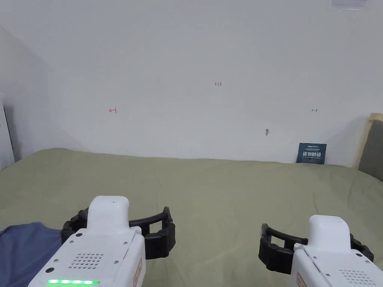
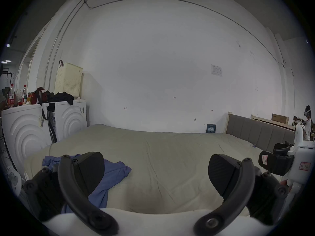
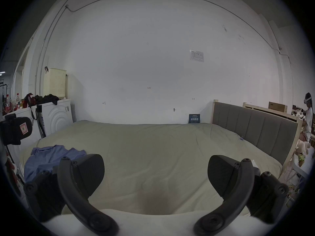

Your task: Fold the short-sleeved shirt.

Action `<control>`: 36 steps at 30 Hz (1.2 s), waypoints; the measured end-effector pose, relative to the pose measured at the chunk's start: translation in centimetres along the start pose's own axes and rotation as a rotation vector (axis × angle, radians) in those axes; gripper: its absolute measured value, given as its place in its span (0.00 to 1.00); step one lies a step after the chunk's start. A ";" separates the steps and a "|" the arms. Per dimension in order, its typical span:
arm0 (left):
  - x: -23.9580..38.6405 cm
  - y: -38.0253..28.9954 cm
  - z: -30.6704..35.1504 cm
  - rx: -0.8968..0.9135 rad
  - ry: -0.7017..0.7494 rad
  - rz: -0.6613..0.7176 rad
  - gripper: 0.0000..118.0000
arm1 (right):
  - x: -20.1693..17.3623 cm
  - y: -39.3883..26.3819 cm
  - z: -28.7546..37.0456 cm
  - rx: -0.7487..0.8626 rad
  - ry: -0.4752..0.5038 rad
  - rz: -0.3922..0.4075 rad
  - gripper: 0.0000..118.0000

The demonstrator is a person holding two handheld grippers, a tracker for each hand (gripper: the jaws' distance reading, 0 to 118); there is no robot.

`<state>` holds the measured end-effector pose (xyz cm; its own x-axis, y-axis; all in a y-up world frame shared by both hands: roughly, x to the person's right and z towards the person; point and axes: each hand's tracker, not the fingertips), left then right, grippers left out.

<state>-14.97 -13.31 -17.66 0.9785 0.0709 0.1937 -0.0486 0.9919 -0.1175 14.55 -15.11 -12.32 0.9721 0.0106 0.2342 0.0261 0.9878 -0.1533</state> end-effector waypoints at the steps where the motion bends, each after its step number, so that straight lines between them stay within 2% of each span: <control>1: 0.0 0.1 0.0 0.004 0.003 -0.004 1.00 | 0.0 0.0 0.0 -0.003 0.001 -0.001 1.00; 9: 0.0 0.4 0.7 0.044 0.021 -0.039 1.00 | 0.1 0.3 0.5 0.015 -0.004 0.018 1.00; 14: 0.0 0.5 0.7 0.035 0.022 -0.026 1.00 | 0.2 0.6 0.7 0.002 0.023 -0.002 0.98; 15: 0.0 0.5 0.7 0.006 0.017 -0.027 1.00 | 0.3 0.7 0.8 -0.021 0.038 0.003 0.89; 16: 0.0 0.4 0.5 -0.028 0.007 -0.028 0.98 | 0.3 0.7 0.8 -0.038 0.055 0.018 0.53; 17: 0.0 0.3 0.3 -0.058 0.013 -0.033 0.87 | 0.2 0.7 0.8 -0.042 0.043 0.042 0.12; 18: 0.1 0.2 0.3 -0.052 0.015 -0.035 0.57 | 0.1 0.5 0.6 -0.066 0.000 0.087 0.01; 19: 0.1 -0.1 0.2 -0.053 0.014 -0.035 0.00 | 0.1 -0.1 0.7 -0.041 -0.046 0.086 0.01; 20: 0.2 -0.4 0.0 -0.090 0.074 -0.066 0.00 | 0.2 -0.3 0.8 -0.063 0.007 0.071 0.01; 21: -0.1 -0.5 -0.1 -0.051 0.082 -0.061 0.00 | 0.5 -0.5 0.8 -0.100 0.056 0.045 0.01; 23: -0.7 -0.8 0.0 -0.056 0.030 -0.023 0.00 | 0.9 -1.0 0.9 -0.102 0.036 0.038 0.01; 26: -1.1 -0.4 0.0 -0.056 0.041 -0.022 0.00 | 0.7 -0.8 1.0 -0.109 0.028 0.061 0.01; 29: -1.6 0.2 1.1 -0.039 0.073 -0.039 0.00 | -0.2 0.3 1.1 -0.101 0.050 0.038 0.01; 31: -2.6 0.6 2.2 -0.030 0.097 -0.051 0.00 | -1.6 1.0 1.0 -0.080 0.082 0.049 0.01; 36: -7.7 1.5 7.8 0.005 0.288 -0.037 0.00 | -8.7 2.8 1.1 -0.042 0.312 0.062 0.01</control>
<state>-24.11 -11.51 -11.75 0.9962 0.0020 -0.0866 -0.0116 0.9938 -0.1105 5.87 -12.23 -13.74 0.9965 0.0160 -0.0816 -0.0320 0.9794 -0.1991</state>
